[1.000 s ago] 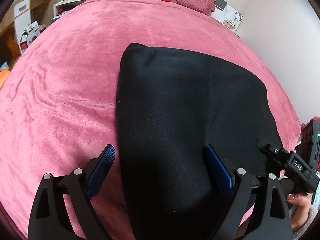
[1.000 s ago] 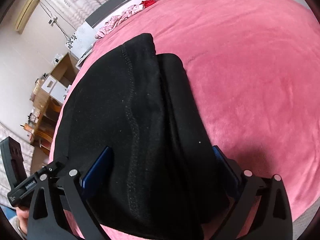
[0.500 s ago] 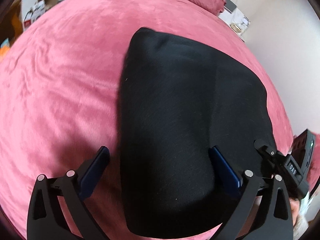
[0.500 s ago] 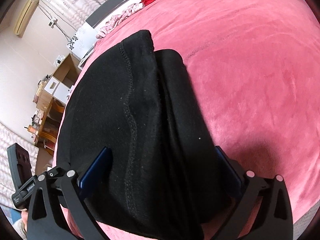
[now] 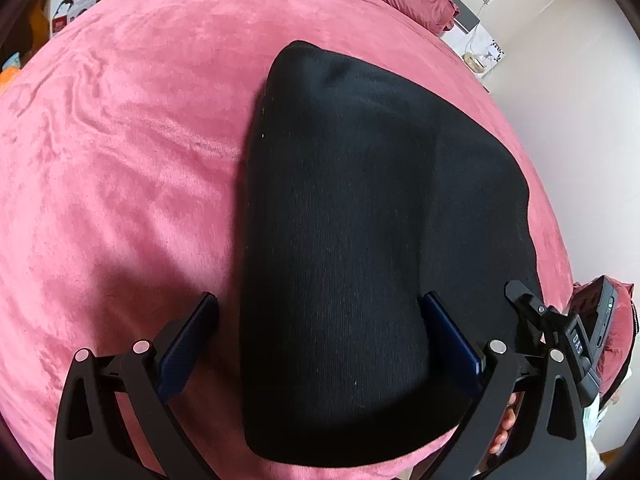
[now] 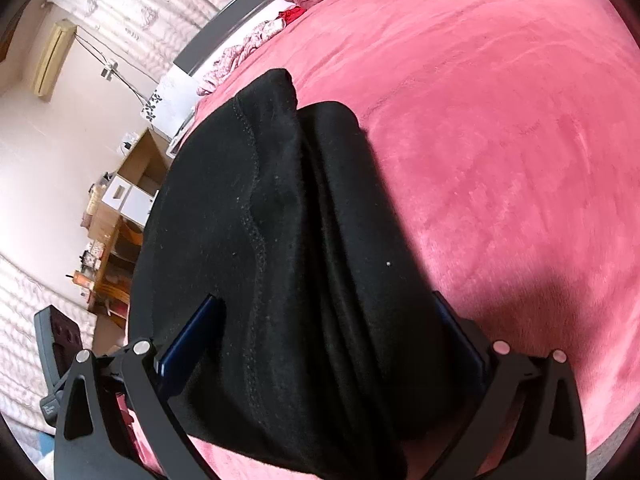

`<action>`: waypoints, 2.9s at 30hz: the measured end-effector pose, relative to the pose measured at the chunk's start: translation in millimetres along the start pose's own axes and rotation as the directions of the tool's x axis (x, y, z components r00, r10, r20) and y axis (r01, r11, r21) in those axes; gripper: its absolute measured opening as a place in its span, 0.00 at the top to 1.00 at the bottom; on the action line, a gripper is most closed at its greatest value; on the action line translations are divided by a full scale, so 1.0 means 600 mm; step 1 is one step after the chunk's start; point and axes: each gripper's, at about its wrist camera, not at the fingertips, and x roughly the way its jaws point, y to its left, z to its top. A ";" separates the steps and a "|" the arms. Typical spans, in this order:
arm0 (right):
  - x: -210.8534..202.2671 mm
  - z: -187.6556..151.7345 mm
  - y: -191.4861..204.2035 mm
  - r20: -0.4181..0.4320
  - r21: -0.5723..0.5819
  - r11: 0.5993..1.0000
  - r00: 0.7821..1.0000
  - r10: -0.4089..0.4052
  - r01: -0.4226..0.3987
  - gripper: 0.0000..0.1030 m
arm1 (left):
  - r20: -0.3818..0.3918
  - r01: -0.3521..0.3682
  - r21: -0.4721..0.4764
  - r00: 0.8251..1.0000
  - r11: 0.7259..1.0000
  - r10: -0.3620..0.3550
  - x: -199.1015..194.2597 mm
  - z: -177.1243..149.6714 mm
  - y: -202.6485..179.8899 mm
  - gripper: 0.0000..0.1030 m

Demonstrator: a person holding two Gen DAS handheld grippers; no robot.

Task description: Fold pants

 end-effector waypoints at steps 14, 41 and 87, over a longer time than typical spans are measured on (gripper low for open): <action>0.004 0.004 0.017 -0.038 -0.039 0.999 0.999 -0.036 0.034 0.02 | -0.036 0.037 0.046 0.999 0.998 -0.035 -0.002 -0.013 -0.005 0.03; 0.012 0.005 0.035 -0.038 -0.094 0.995 0.998 -0.045 0.041 0.12 | -0.026 0.026 0.159 0.999 0.987 -0.023 -0.009 -0.023 -0.026 0.22; 0.145 0.243 0.244 0.144 -0.348 0.934 0.979 0.144 -0.086 0.44 | 0.416 -0.293 0.382 0.901 0.876 0.120 -0.053 0.228 -0.077 0.49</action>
